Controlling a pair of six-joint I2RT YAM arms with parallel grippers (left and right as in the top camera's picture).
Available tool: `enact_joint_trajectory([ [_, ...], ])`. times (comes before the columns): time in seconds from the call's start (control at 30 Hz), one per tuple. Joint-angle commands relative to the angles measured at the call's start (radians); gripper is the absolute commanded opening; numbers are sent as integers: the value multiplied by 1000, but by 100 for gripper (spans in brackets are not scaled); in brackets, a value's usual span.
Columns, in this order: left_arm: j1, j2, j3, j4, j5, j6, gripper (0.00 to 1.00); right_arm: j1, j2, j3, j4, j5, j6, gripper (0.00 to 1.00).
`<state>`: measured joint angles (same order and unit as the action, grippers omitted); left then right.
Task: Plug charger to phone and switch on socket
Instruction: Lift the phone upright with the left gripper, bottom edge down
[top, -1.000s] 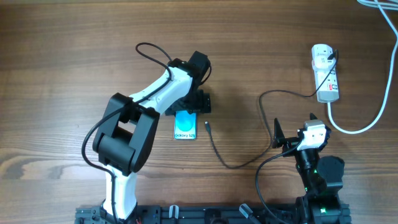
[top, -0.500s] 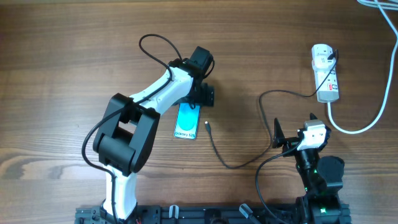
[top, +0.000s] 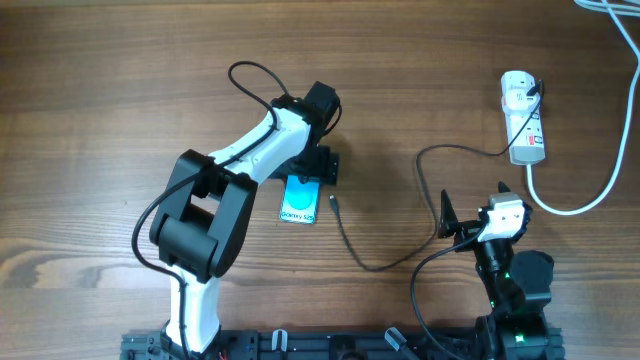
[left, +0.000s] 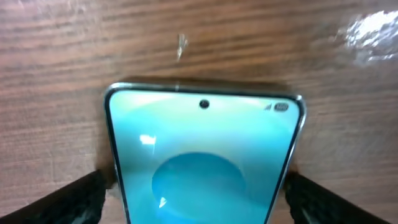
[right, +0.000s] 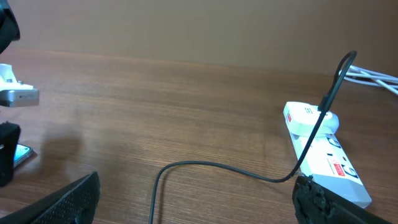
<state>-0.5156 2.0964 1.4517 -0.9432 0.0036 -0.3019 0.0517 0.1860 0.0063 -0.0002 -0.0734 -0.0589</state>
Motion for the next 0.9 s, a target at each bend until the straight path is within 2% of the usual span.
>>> enact_joint_trajectory([
  [0.0, -3, 47, -28, 0, 22, 6, 85, 4, -4, -1, 2, 6, -18, 100],
  [0.03, -3, 47, -28, 0, 22, 7, 76, 4, -4, -1, 2, 6, -18, 100],
  [0.07, -3, 47, -28, 0, 22, 7, 71, 4, -4, -1, 2, 6, -18, 100],
  [0.13, 0, 47, -28, 4, 22, 6, 70, 4, -4, -1, 2, 6, -17, 100],
  [0.33, 76, 47, -22, 45, 3, -115, 75, 4, -4, -1, 2, 6, -17, 100],
  [0.37, 98, 47, -22, 38, 6, -133, 78, 4, -4, -1, 2, 6, -18, 100],
  [0.43, 127, 47, -22, 10, 35, -133, 89, 4, -4, -1, 2, 6, -18, 100],
  [0.5, 132, 47, -23, -10, 52, -132, 95, 4, -4, -1, 2, 6, -17, 100],
  [0.63, 110, 47, -23, -23, 52, -133, 100, 4, -4, -1, 2, 6, -17, 100],
  [0.87, 80, 47, -23, -57, 52, -152, 100, 4, -4, -1, 2, 6, -18, 100],
])
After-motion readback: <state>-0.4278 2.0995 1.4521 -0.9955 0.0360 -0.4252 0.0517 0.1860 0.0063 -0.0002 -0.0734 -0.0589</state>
